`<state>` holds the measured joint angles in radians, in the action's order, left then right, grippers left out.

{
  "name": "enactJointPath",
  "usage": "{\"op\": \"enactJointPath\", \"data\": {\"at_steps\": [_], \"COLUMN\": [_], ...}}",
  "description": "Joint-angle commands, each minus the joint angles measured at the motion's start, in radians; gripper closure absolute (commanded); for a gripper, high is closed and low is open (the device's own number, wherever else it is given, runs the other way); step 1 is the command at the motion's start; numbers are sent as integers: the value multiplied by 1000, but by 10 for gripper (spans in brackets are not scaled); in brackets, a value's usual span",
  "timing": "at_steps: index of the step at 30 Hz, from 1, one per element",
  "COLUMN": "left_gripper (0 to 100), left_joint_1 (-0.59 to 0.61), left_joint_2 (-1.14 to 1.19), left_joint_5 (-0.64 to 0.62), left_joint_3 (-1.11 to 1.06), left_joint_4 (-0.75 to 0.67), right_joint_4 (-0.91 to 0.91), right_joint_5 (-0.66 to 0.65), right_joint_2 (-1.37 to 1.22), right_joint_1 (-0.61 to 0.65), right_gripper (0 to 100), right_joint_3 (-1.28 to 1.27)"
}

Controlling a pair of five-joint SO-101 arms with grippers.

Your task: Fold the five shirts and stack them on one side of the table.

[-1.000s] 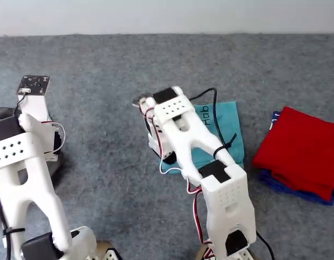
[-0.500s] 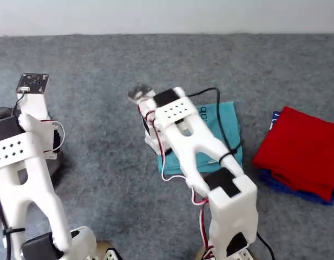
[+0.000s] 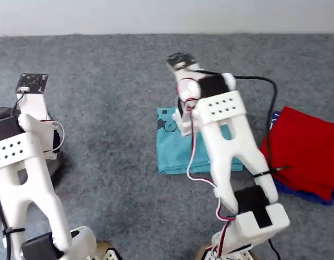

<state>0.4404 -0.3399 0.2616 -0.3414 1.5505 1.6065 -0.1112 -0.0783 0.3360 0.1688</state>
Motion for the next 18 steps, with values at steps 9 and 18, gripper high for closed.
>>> {"op": "enactJointPath", "data": {"at_steps": [9, 18], "left_gripper": [987, 987], "left_joint_1": [2, 2], "left_joint_2": [-21, -20], "left_joint_5": [3, 3], "left_joint_3": [7, 7], "left_joint_4": [-11, -11], "right_joint_4": [-403, -455], "right_joint_5": [118, 160], "right_joint_2": [102, 38], "right_joint_1": [-125, -219], "right_gripper": [708, 617], "right_joint_3": [-358, -367]}}
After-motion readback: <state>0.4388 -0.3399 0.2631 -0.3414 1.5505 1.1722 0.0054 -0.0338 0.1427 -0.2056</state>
